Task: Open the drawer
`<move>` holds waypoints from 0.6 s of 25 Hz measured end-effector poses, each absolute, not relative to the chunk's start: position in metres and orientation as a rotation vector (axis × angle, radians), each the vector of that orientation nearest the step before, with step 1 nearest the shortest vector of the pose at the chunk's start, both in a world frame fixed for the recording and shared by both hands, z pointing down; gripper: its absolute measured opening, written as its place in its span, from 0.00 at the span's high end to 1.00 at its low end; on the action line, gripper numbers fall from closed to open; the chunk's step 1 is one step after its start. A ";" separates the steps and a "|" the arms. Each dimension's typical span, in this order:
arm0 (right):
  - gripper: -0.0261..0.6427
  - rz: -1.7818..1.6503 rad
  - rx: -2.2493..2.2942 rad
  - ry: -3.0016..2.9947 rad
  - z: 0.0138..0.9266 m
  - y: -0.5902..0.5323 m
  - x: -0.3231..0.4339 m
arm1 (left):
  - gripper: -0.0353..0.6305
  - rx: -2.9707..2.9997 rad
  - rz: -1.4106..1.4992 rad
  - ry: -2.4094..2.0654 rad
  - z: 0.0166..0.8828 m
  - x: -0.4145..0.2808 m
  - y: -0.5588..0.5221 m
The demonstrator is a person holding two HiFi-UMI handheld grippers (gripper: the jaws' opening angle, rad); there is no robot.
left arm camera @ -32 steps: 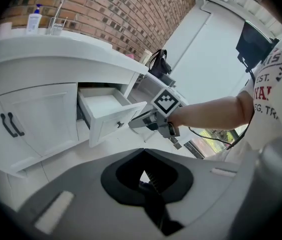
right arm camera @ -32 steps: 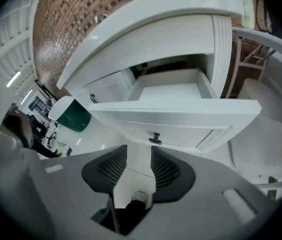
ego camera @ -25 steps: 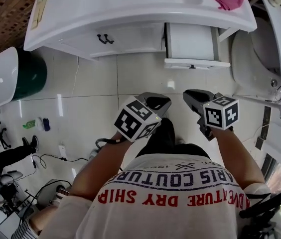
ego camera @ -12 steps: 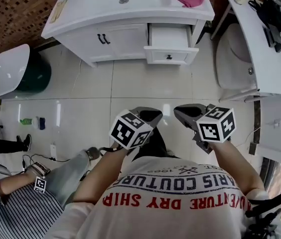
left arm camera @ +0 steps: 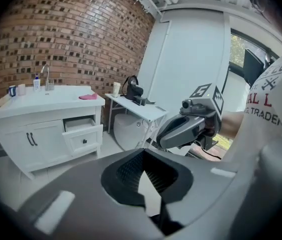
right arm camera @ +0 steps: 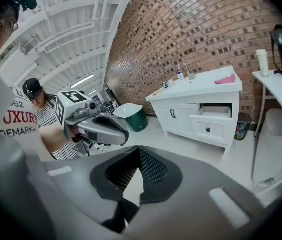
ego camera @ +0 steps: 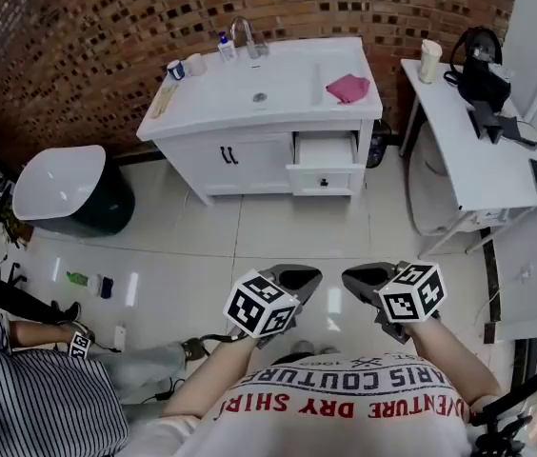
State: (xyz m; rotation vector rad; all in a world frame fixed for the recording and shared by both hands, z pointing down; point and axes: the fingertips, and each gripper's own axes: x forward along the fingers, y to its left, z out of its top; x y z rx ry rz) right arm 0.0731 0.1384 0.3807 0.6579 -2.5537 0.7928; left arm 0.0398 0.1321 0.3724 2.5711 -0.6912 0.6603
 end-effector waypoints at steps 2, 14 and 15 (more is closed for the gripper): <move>0.95 0.759 0.679 -2.562 0.373 0.151 0.074 | 0.95 2.601 0.680 -0.686 0.364 0.040 0.145; 0.95 0.649 0.712 -2.606 0.339 0.177 0.031 | 0.95 2.695 0.727 -0.649 0.342 0.008 0.181; 0.95 0.643 0.707 -2.602 0.339 0.178 0.027 | 0.95 2.695 0.732 -0.649 0.342 0.005 0.181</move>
